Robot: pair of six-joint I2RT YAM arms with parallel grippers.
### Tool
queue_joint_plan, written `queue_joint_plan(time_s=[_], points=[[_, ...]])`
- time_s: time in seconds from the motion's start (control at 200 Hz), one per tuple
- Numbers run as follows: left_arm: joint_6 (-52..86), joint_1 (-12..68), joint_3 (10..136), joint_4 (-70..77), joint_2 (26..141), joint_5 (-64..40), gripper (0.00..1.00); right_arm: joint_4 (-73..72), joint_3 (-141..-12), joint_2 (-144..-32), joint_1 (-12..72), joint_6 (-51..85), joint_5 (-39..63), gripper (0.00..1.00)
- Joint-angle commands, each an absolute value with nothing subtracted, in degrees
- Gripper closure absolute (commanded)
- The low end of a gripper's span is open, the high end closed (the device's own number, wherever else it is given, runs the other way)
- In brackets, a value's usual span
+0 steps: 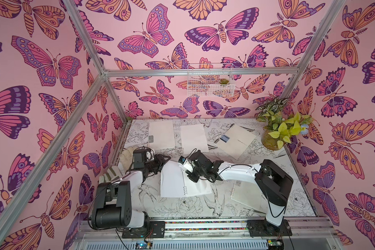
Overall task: Tear off pages from different notebooks
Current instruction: Tear off the paper from the notebook.
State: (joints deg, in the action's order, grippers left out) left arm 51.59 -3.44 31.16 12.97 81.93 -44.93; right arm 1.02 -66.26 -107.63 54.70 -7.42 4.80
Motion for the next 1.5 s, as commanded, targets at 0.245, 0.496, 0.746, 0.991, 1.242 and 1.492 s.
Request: queue_joint_plan(time_s=[0.245,0.496,0.746,0.991,1.242,1.492], points=[[39.8,-3.1,31.6,-5.5,75.2,-41.5,1.0,1.6,-68.7,-108.2,53.7,-6.2,9.2,1.0],[46.4,-2.6,35.9,-4.3,80.5,-37.8,1.0,2.2,-68.6,-105.9,62.8,-13.5,-1.9,1.0],[58.1,-2.6,34.7,4.0,80.9,-30.2,1.0,1.8,-68.7,-108.1,72.3,-20.7,-11.6,1.0],[62.3,-2.7,33.8,9.5,83.2,-27.2,1.0,2.5,-65.3,-107.2,75.1,-19.9,-10.1,1.0],[62.4,-3.2,34.0,10.7,84.6,-27.5,1.0,1.8,-60.1,-106.2,75.1,-16.7,-9.3,1.0],[62.1,-3.8,34.4,10.7,85.0,-28.0,1.0,0.3,-55.8,-104.1,75.1,-13.9,-7.0,1.0]])
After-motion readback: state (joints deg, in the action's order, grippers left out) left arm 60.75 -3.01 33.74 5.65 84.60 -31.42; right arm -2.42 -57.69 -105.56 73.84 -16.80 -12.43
